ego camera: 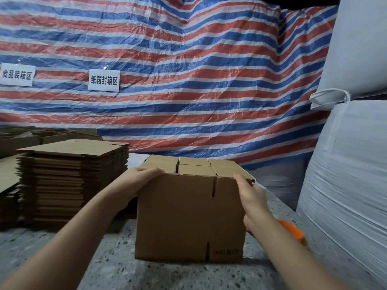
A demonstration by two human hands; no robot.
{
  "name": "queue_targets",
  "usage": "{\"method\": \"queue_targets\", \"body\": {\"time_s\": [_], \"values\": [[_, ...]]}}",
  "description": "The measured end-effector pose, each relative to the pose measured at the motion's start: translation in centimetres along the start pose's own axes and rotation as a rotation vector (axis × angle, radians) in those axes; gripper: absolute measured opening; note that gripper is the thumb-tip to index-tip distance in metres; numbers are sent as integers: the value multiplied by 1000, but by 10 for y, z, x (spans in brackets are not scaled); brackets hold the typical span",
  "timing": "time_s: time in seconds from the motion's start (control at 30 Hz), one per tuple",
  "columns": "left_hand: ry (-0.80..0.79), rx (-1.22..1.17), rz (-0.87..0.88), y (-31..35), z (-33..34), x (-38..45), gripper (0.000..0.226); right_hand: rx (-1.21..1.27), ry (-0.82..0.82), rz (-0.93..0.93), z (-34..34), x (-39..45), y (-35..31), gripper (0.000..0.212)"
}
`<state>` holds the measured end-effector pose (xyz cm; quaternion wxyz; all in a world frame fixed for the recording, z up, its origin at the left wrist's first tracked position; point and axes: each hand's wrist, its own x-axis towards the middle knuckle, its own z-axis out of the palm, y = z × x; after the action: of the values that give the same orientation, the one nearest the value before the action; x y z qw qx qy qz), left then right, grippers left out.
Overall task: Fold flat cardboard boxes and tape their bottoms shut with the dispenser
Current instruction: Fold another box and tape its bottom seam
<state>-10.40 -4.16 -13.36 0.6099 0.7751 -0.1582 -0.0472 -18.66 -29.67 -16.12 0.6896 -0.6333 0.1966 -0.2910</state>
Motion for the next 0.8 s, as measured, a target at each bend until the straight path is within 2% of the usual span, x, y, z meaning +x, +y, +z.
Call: {"method": "queue_targets", "body": {"time_s": [0.07, 0.17, 0.2, 0.3, 0.4, 0.57, 0.67, 0.73, 0.8], "values": [[-34, 38, -13, 6, 0, -1, 30, 3, 4, -13, 1, 0, 3, 37], [-72, -19, -71, 8, 5, -4, 39, 41, -30, -2, 3, -2, 6, 73], [-90, -47, -84, 7, 6, -6, 41, 45, -37, -7, 4, -3, 6, 77], [-128, -146, -109, 8, 5, -9, 40, 21, -24, -24, 4, -2, 6, 64], [-166, -221, -131, 13, 5, -12, 29, 17, -42, -13, 0, 1, 2, 45], [-237, -356, -125, 22, 9, -19, 31, 19, -189, -62, -9, 7, -3, 44], [-219, -444, -115, 21, 21, -20, 33, 3, -324, -76, -13, 10, -1, 54], [-238, -480, -113, 14, 29, -25, 32, 15, -357, -93, -17, 12, 3, 58], [-226, -505, -112, 0, 35, -33, 34, 67, -344, -92, -19, 12, 8, 54]]}}
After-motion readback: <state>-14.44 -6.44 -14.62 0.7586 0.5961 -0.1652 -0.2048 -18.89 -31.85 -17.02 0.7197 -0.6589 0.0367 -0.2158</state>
